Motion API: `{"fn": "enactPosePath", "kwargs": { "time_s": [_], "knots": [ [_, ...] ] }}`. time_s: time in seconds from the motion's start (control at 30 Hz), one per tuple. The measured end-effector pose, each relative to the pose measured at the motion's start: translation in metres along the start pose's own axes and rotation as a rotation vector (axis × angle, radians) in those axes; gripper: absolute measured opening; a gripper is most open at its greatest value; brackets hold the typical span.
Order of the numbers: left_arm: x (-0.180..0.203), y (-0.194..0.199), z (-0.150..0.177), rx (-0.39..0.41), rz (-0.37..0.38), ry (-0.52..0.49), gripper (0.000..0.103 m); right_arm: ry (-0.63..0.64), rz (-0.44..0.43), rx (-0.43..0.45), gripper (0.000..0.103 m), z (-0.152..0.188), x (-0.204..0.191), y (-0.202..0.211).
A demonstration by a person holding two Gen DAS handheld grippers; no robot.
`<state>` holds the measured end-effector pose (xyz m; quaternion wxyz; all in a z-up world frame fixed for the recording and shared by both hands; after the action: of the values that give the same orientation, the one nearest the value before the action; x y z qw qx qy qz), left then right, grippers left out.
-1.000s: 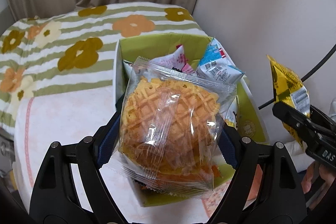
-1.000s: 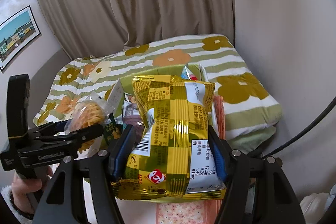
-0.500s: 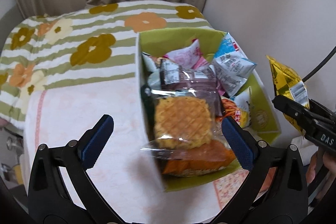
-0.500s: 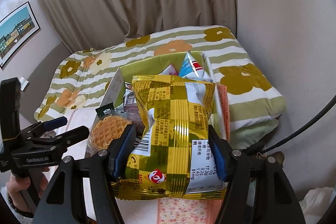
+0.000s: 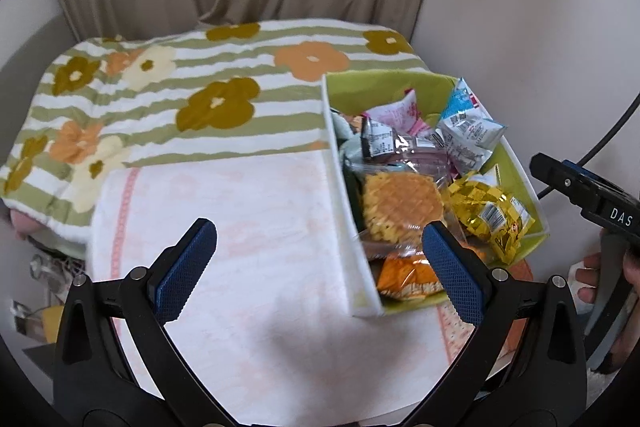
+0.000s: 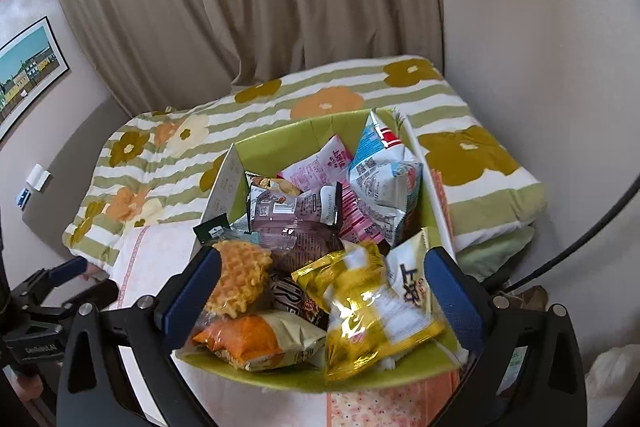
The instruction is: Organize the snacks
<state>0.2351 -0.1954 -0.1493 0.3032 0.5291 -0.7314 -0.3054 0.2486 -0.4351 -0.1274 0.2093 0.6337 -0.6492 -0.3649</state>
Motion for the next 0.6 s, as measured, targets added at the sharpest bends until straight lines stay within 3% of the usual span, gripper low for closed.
{"fn": "enactPosePath", "kwargs": {
  "time_s": [0.33,0.6],
  "knots": [
    [-0.022,0.103,0.009,0.138,-0.055,-0.015,0.102,0.077,0.037,0.123,0.101,0.002,-0.043,0.097],
    [-0.042,0.185,0.039,0.219,-0.090,0.018,0.102,0.116,0.045,0.224,0.101,0.025,-0.080,0.178]
  ]
}}
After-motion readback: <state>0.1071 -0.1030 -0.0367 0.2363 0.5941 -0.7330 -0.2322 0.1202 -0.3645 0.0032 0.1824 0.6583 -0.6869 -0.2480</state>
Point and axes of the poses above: each gripper's, at about its wrist camera, not at the fingertips, and y roughly against the way its jaws point, x to its right, z to its underside, the point moved 10 cm from there along -y, roughly the way its jaws point, and after that the axes turned 3 degrees about z, right-handed, at the moved point
